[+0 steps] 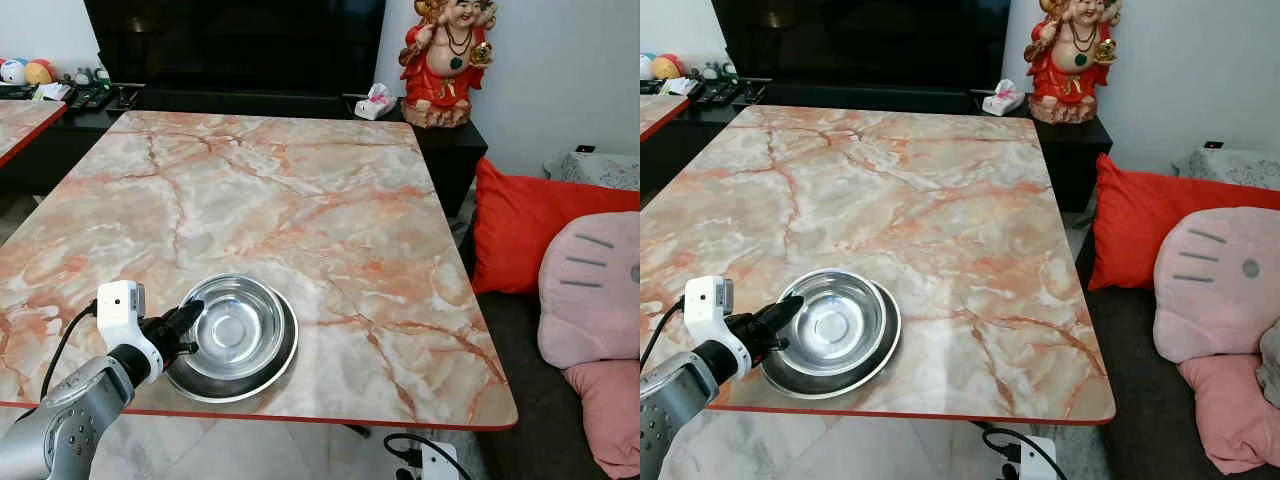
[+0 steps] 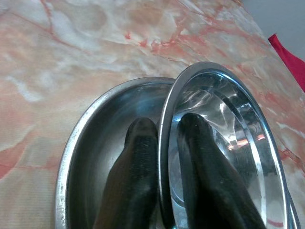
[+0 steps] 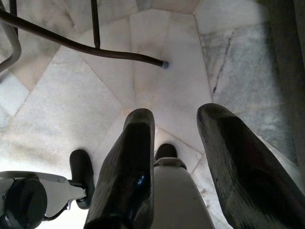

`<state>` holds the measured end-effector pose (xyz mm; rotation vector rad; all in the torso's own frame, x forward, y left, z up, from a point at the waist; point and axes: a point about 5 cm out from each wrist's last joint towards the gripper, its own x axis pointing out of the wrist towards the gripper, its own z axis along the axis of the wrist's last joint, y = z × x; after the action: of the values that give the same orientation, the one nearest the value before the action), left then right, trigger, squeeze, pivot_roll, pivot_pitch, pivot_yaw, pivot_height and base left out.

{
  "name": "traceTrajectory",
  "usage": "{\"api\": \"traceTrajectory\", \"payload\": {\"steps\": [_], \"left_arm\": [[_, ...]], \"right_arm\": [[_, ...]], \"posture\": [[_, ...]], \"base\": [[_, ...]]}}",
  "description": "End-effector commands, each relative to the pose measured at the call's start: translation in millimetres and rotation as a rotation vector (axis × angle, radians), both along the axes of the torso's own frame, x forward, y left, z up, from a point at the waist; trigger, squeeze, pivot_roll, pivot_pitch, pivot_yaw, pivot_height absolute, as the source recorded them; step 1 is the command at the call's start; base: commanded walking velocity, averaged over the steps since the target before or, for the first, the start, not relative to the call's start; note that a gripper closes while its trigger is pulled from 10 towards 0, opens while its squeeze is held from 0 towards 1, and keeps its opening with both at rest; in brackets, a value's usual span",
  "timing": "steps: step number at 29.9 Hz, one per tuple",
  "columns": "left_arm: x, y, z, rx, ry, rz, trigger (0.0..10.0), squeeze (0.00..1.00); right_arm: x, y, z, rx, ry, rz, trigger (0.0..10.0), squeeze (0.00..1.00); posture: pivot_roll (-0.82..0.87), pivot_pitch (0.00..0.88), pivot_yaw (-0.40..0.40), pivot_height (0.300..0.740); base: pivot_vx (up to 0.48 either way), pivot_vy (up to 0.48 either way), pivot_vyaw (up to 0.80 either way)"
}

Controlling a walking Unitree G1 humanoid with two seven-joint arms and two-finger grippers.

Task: Setting the table

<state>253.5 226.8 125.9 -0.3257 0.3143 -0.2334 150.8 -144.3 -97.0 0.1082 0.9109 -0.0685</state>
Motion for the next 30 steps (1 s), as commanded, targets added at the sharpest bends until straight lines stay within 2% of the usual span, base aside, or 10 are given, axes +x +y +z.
{"api": "traceTrajectory", "payload": {"steps": [1, 4, 6, 8, 10, 20, 23, 25, 30], "left_arm": [[2.2, 0.9, 0.8, 0.000, -0.007, 0.014, 10.0, 0.99], [2.4, 0.5, 1.3, 0.000, -0.009, 0.009, 10.0, 1.00], [2.7, 0.5, 1.6, 0.000, -0.010, 0.010, 10.0, 0.96], [2.7, 0.0, 1.7, -0.003, -0.010, 0.004, 10.0, 0.70], [2.1, -0.8, 1.8, 0.005, -0.009, -0.007, 10.0, 0.00], [1.6, -0.4, 2.8, 0.020, -0.009, -0.011, 10.0, 0.00], [1.5, 0.1, 2.1, 0.060, -0.003, -0.025, 10.0, 0.00], [-0.1, -1.5, -2.0, 0.130, 0.016, -0.054, 10.0, 0.00], [-2.3, -2.5, -5.3, 0.179, 0.026, -0.072, 10.0, 0.00]], "right_arm": [[-0.7, -0.5, -0.6, 0.001, 0.011, -0.004, 10.0, 0.00], [-0.5, -0.3, -0.6, 0.002, 0.011, -0.004, 10.0, 0.00], [-0.5, -0.4, -0.5, 0.002, 0.011, -0.004, 10.0, 0.00], [-0.3, -0.3, -0.5, 0.002, 0.010, -0.004, 10.0, 0.00], [-0.3, -0.4, -0.5, 0.003, 0.010, -0.004, 10.0, 0.00], [0.0, -0.1, -0.5, 0.003, 0.011, -0.001, 10.0, 0.00], [0.3, 0.0, -0.4, 0.004, 0.011, 0.001, 10.0, 0.00], [0.3, 0.0, -0.4, 0.004, 0.012, 0.003, 10.0, 0.00], [0.4, -0.1, -0.4, 0.005, 0.012, 0.005, 10.0, 0.00]], "posture": [[0.12, 0.020, -0.041, 0.740], [0.12, 0.020, -0.041, 0.740], [0.12, 0.020, -0.041, 0.740], [0.12, 0.020, -0.042, 0.740], [0.12, 0.019, -0.041, 0.740], [0.12, 0.021, -0.042, 0.740], [0.12, 0.020, -0.043, 0.740], [0.12, 0.019, -0.044, 0.740], [0.12, 0.019, -0.047, 0.740]], "base": [[0.000, 0.000, 0.00], [0.000, 0.000, 0.00], [0.000, 0.000, 0.00], [0.000, 0.000, 0.00], [0.000, 0.000, 0.00], [0.000, 0.000, 0.00], [0.000, 0.000, 0.00], [0.000, 0.000, 0.00], [0.000, 0.000, 0.00]]}}
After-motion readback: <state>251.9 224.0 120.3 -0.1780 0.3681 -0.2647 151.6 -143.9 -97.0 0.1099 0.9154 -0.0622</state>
